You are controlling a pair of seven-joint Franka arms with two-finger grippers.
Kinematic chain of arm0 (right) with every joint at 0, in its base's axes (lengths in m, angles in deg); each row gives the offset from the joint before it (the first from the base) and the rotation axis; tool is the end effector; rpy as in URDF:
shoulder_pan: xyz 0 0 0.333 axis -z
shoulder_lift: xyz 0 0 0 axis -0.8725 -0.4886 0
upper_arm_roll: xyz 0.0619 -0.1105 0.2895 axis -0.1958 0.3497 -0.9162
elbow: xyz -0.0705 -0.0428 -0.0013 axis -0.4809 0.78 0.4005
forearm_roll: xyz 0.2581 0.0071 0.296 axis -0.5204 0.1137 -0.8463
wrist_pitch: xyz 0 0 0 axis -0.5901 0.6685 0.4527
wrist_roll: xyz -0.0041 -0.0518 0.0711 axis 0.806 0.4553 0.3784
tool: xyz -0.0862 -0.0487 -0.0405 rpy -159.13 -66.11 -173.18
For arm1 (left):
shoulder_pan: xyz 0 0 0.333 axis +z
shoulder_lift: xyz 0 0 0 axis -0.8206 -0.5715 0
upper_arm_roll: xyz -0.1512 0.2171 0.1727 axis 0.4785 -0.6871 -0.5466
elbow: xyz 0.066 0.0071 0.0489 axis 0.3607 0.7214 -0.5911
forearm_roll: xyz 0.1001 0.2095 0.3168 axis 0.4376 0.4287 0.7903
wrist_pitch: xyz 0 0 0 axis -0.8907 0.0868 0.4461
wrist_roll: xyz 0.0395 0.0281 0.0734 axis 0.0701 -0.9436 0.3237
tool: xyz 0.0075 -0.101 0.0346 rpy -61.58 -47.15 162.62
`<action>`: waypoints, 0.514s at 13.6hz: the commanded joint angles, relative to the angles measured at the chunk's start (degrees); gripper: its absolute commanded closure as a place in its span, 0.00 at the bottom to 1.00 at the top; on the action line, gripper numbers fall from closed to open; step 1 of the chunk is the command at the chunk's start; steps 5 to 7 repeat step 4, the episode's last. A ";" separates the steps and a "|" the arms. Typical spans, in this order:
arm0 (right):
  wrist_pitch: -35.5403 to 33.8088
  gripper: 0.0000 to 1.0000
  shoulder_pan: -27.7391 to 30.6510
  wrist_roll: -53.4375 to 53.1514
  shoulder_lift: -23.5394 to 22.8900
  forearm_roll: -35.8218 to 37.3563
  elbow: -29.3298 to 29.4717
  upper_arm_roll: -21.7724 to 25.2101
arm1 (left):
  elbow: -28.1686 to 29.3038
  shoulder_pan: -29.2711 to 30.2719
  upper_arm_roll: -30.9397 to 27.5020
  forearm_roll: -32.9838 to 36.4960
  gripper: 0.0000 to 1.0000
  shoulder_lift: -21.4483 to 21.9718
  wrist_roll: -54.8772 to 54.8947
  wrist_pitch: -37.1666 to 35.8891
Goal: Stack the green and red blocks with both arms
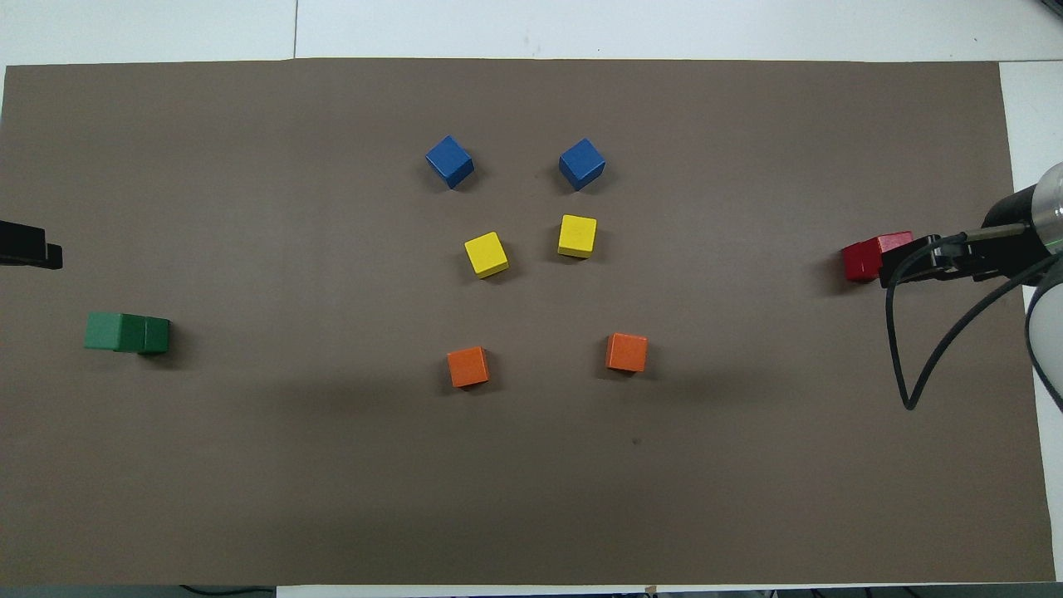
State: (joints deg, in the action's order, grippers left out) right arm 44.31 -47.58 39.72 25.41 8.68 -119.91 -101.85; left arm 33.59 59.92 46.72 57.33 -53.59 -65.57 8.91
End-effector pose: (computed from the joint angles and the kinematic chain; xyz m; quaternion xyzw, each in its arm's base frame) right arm 0.5430 0.0117 0.5897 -0.9992 -0.0201 0.0334 0.0030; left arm 0.5398 0.0252 0.6389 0.9996 0.0104 0.0261 0.0083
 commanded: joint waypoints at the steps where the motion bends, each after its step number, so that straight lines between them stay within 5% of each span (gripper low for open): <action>1: -1.11 0.00 0.45 -1.03 -0.73 -0.65 1.31 -0.36 | 1.68 -0.03 -0.23 0.38 0.00 1.65 0.86 0.95; 7: -1.02 0.00 0.36 -1.12 -0.64 -0.65 1.13 -0.36 | 1.68 -0.03 -0.23 0.38 0.00 1.65 0.77 0.95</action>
